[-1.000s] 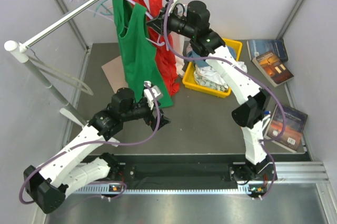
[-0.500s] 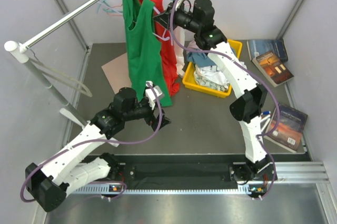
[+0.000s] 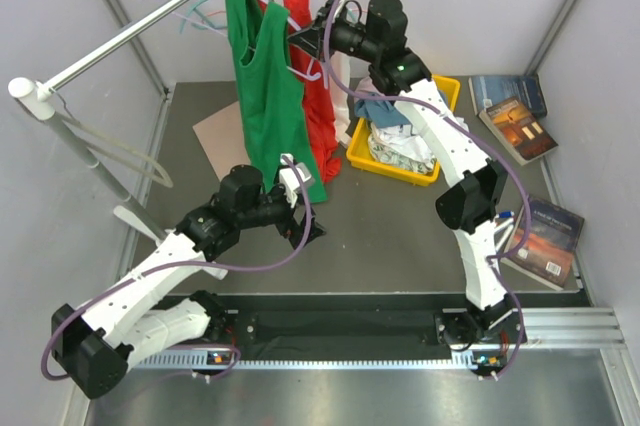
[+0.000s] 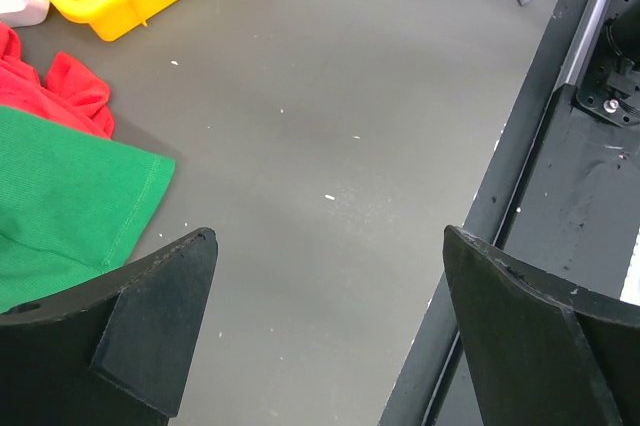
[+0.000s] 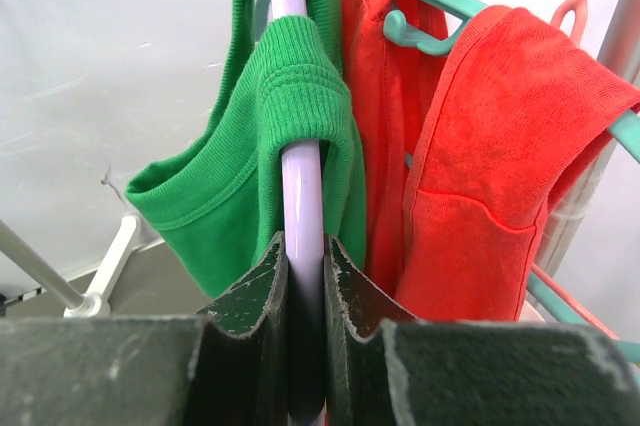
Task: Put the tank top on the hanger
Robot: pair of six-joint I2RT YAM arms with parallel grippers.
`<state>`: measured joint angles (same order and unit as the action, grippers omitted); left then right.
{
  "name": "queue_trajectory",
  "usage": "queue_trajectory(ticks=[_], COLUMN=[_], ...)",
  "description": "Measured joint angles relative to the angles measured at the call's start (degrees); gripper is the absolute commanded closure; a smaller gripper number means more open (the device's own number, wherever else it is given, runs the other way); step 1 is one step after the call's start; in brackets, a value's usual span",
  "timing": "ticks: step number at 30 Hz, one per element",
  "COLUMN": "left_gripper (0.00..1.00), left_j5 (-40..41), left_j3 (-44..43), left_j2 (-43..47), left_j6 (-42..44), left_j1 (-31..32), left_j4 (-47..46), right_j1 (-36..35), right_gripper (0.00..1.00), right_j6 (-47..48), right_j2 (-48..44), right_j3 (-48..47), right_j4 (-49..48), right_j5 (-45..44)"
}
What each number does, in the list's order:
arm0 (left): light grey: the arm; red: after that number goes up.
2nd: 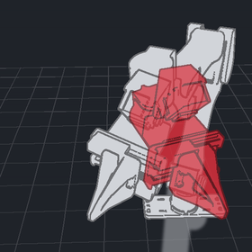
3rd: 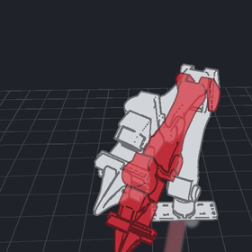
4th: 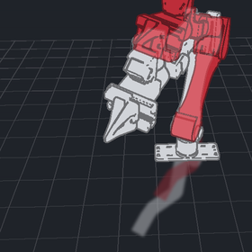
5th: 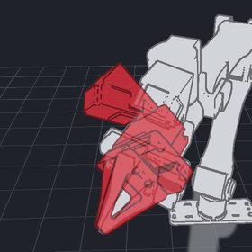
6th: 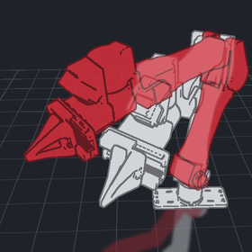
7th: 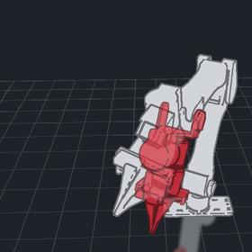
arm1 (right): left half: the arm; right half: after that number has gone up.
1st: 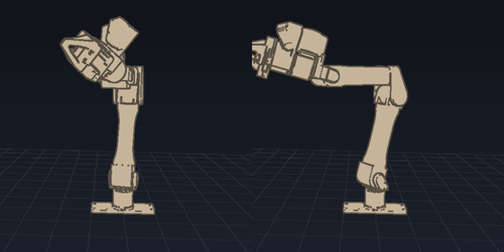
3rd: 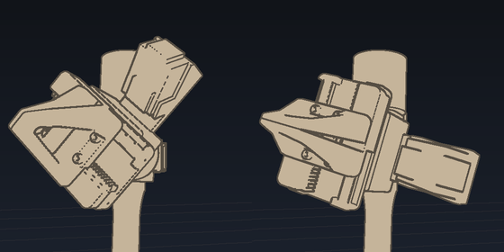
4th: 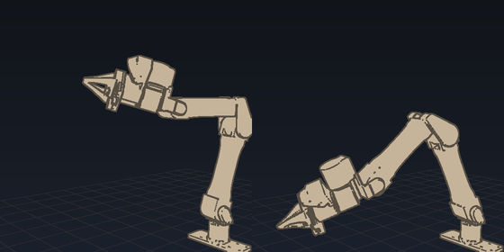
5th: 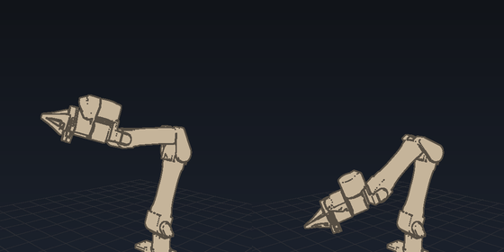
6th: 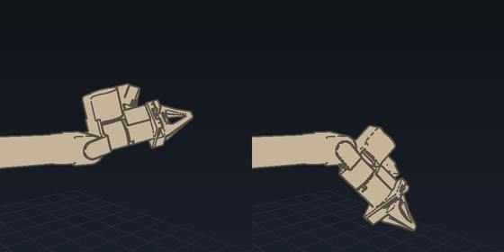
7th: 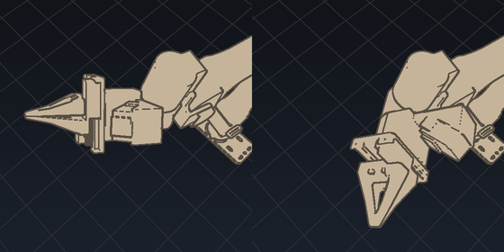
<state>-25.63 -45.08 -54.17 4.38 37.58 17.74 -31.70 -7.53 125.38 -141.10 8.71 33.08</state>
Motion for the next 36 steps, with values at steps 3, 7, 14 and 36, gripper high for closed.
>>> queue_trajectory(ticks=[3, 7, 14, 36], left_gripper=[0.01, 0.01, 0.01, 0.01], left_j5=[0.00, 0.02, 0.02, 1.07], left_j3=[0.00, 0.00, 0.00, 0.00], left_j2=[-0.11, -0.11, -0.11, -0.07], left_j6=[0.00, 0.00, 0.00, 0.02], left_j1=[0.00, 0.00, 0.02, 0.02], left_j4=[-0.11, -0.17, -0.15, -0.15], right_j1=[0.00, 0.00, 0.00, 0.02], right_gripper=[1.00, 1.00, 0.79, 0.31], right_j6=[-0.04, -0.28, -1.11, -4.94], right_j2=[0.22, 0.81, 0.92, 0.13], right_j3=[-0.42, -1.33, -1.51, 1.99], right_j4=[0.26, 0.33, 0.37, -5.44], right_j5=[0.11, 0.22, 0.46, -0.44])
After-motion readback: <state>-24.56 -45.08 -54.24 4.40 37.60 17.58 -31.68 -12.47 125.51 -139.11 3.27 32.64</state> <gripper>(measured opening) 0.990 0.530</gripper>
